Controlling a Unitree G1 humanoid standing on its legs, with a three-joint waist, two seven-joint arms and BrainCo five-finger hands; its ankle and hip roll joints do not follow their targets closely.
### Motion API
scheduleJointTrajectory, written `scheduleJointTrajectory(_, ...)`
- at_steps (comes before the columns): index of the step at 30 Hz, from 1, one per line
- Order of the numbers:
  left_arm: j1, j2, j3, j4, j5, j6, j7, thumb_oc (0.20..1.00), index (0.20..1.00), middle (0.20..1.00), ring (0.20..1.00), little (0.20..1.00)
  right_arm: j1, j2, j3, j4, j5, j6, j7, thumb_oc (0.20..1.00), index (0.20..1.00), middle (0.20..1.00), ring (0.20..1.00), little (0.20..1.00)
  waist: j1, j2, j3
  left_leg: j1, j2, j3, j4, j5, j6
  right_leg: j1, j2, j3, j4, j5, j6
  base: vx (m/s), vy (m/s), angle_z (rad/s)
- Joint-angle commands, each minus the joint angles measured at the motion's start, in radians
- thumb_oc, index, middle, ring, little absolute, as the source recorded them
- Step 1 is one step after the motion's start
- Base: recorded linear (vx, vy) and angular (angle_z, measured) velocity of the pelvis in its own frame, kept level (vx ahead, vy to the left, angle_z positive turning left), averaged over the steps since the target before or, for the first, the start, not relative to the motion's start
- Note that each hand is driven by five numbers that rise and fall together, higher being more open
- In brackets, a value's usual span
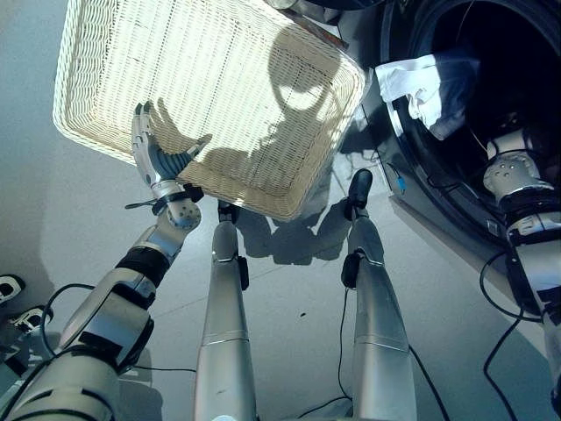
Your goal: Put the clothes into the washing machine.
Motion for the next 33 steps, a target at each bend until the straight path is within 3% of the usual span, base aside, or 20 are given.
scheduleJointTrajectory(1,-0.012,0.027,0.01,-0.034,-0.028,-0.043,0.01,1.0,1.0,1.0,1.0,1.0,-0.086,-0.199,0.054,-0.018,-0.173,-0.031,-0.146,1.0,1.0,1.0,1.0,1.0,-0.006,0.0,-0.013,0.013,-0.073,0.004,0.002,-0.035,0.098,0.027,0.05,-0.058,0.071,-0.046,0.057,0.0,0.0,0.0)
scheduleJointTrajectory(3,-0.023,0.022,0.004,-0.027,-0.031,-0.043,-0.001,1.0,1.0,1.0,1.0,1.0,-0.101,-0.204,0.086,0.017,-0.34,0.076,-0.188,1.0,1.0,1.0,1.0,1.0,-0.003,0.003,-0.013,0.014,-0.077,0.003,0.003,-0.035,0.103,0.03,0.049,-0.058,0.073,-0.05,0.056,0.0,0.0,0.0)
scheduleJointTrajectory(4,-0.023,0.022,0.004,-0.027,-0.031,-0.043,-0.001,1.0,1.0,1.0,1.0,1.0,-0.101,-0.204,0.086,0.017,-0.34,0.076,-0.188,1.0,1.0,1.0,1.0,1.0,-0.003,0.003,-0.013,0.014,-0.077,0.003,0.003,-0.035,0.103,0.03,0.049,-0.058,0.073,-0.05,0.056,0.0,0.0,0.0)
scheduleJointTrajectory(7,-0.061,0.017,-0.014,-0.001,-0.047,-0.044,-0.015,1.0,1.0,1.0,1.0,1.0,-0.132,-0.197,0.146,0.069,-0.536,0.186,-0.235,1.0,1.0,1.0,1.0,1.0,0.004,0.017,-0.013,0.007,-0.089,-0.001,0.006,-0.034,0.109,0.022,0.042,-0.06,0.074,-0.048,0.055,0.0,0.0,0.0)
scheduleJointTrajectory(9,-0.071,0.016,-0.017,0.006,-0.055,-0.046,-0.018,1.0,1.0,1.0,1.0,1.0,-0.143,-0.193,0.165,0.065,-0.57,0.211,-0.253,1.0,1.0,1.0,1.0,1.0,0.005,0.022,-0.013,0.006,-0.092,-0.001,0.004,-0.033,0.111,0.021,0.041,-0.06,0.071,-0.048,0.055,0.0,0.0,0.0)
scheduleJointTrajectory(10,-0.092,0.009,-0.027,0.02,-0.064,-0.046,-0.021,1.0,1.0,1.0,1.0,1.0,-0.166,-0.169,0.208,0.077,-0.705,0.285,-0.299,1.0,1.0,1.0,1.0,1.0,0.009,0.034,-0.013,0.0,-0.096,0.0,0.003,-0.033,0.112,0.013,0.038,-0.057,0.07,-0.049,0.055,0.0,0.0,0.0)
scheduleJointTrajectory(13,-0.115,0.006,-0.039,0.033,-0.077,-0.052,-0.026,1.0,1.0,1.0,1.0,1.0,-0.212,-0.152,0.28,0.09,-0.846,0.386,-0.32,1.0,1.0,1.0,1.0,1.0,0.013,0.048,-0.013,-0.006,-0.1,0.001,0.004,-0.034,0.114,0.005,0.034,-0.055,0.069,-0.05,0.055,0.0,0.0,0.0)
scheduleJointTrajectory(15,-0.123,0.006,-0.042,0.033,-0.082,-0.051,-0.029,1.0,1.0,1.0,1.0,1.0,-0.227,-0.149,0.305,0.099,-0.862,0.41,-0.316,1.0,1.0,1.0,1.0,1.0,0.014,0.052,-0.013,-0.009,-0.102,0.003,0.005,-0.035,0.114,0.004,0.033,-0.056,0.068,-0.052,0.056,0.0,0.0,0.0)
scheduleJointTrajectory(20,-0.156,0.007,-0.057,0.04,-0.088,-0.051,-0.037,1.0,1.0,1.0,1.0,1.0,-0.256,-0.131,0.404,0.111,-1.07,0.513,-0.307,1.0,1.0,1.0,1.0,1.0,0.018,0.057,-0.013,-0.018,-0.104,0.006,0.002,-0.031,0.115,0.002,0.027,-0.061,0.058,-0.048,0.06,-0.01,-0.013,0.01)
scheduleJointTrajectory(30,-0.179,0.007,-0.068,0.039,-0.083,-0.036,-0.031,1.0,1.0,1.0,1.0,1.0,-0.249,-0.108,0.461,0.114,-1.104,0.536,-0.296,1.0,1.0,1.0,1.0,1.0,0.017,0.058,-0.013,-0.03,-0.105,0.004,0.008,-0.033,0.115,-0.011,0.029,-0.061,0.062,-0.051,0.058,0.0,-0.001,0.01)
scheduleJointTrajectory(33,-0.187,0.013,-0.068,0.035,-0.082,-0.029,-0.032,1.0,1.0,1.0,1.0,1.0,-0.257,-0.107,0.483,0.112,-1.159,0.572,-0.304,1.0,1.0,1.0,1.0,1.0,0.018,0.056,-0.013,-0.034,-0.107,0.001,0.009,-0.035,0.117,-0.014,0.029,-0.063,0.063,-0.051,0.058,0.0,0.0,0.0)
